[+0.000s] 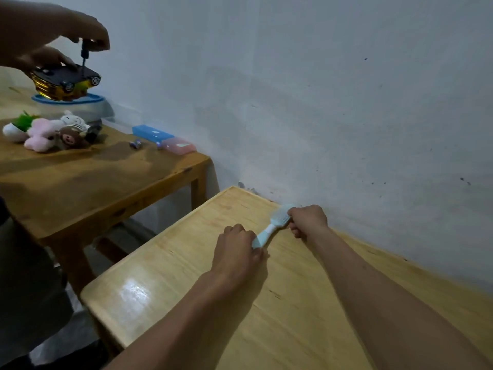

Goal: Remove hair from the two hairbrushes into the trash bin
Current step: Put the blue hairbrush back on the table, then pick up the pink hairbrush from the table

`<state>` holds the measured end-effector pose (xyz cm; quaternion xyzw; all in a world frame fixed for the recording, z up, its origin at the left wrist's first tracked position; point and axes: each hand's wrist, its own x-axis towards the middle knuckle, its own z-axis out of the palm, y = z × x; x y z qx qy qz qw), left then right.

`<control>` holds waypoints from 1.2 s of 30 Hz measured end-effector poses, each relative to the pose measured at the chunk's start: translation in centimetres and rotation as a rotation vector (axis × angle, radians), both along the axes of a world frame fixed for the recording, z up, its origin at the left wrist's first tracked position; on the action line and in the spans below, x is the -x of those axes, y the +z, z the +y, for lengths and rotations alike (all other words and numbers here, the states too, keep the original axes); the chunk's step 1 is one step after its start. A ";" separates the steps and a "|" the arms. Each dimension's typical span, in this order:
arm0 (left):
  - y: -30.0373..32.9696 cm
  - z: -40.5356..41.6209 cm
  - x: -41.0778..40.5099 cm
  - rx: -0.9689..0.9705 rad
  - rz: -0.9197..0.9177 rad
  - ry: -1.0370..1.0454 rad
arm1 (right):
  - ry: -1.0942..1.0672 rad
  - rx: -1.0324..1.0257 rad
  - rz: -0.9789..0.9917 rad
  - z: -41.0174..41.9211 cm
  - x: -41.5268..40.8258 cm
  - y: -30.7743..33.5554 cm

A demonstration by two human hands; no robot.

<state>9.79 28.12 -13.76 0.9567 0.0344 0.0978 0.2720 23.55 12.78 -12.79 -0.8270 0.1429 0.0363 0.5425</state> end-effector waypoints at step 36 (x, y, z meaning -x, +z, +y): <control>3.3 -19.6 7.7 0.010 -0.025 -0.323 | 0.081 0.438 -0.053 -18.9 11.6 13.0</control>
